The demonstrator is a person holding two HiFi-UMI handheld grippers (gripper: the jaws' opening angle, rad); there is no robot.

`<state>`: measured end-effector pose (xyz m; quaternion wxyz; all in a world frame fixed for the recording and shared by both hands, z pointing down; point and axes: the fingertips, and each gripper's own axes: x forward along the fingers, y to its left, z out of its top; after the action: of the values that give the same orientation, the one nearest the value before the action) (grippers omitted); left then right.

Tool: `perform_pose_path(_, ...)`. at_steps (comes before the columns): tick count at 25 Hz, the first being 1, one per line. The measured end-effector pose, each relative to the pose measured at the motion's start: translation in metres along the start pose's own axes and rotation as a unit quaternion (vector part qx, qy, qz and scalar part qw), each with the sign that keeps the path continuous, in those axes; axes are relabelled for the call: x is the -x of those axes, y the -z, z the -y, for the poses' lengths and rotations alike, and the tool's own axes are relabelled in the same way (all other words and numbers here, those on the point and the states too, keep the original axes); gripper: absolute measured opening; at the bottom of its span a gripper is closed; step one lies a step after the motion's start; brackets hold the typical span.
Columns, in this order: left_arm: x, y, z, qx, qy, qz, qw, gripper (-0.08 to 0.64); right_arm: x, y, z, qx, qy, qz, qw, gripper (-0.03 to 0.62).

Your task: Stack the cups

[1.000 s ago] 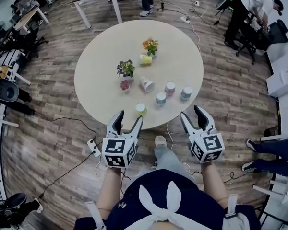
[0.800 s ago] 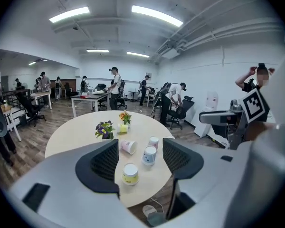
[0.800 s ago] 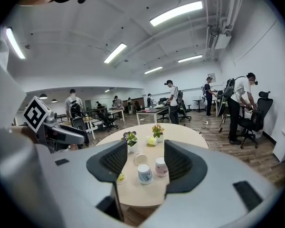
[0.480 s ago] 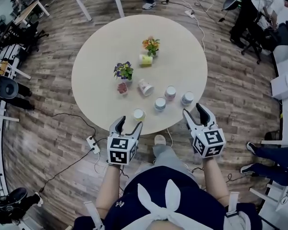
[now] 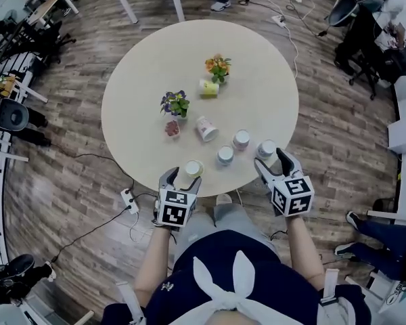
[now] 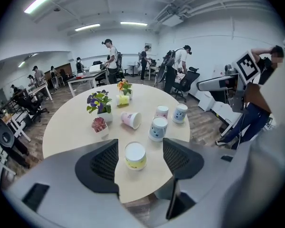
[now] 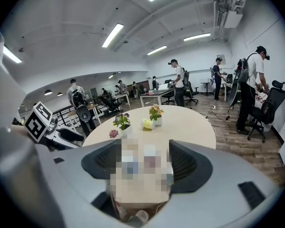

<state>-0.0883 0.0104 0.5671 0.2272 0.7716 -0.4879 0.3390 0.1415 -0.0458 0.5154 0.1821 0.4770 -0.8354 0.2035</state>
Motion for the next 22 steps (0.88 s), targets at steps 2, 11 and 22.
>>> perform_pose_path(2, -0.006, 0.003, -0.004, -0.004, -0.009, -0.007, 0.9999, 0.285, -0.006, 0.006, 0.006, 0.006, 0.001, -0.012, 1.000, 0.322)
perform_pose_path(11, -0.023, 0.013, -0.006, -0.005, -0.017, -0.034, 0.9993, 0.285, -0.021, 0.028, 0.010, 0.016, -0.008, -0.043, 0.999, 0.330)
perform_pose_path(22, -0.056, 0.030, -0.014, -0.019, -0.011, -0.081, 0.9965, 0.285, -0.044, 0.051, 0.040, 0.032, 0.035, -0.089, 0.995, 0.337)
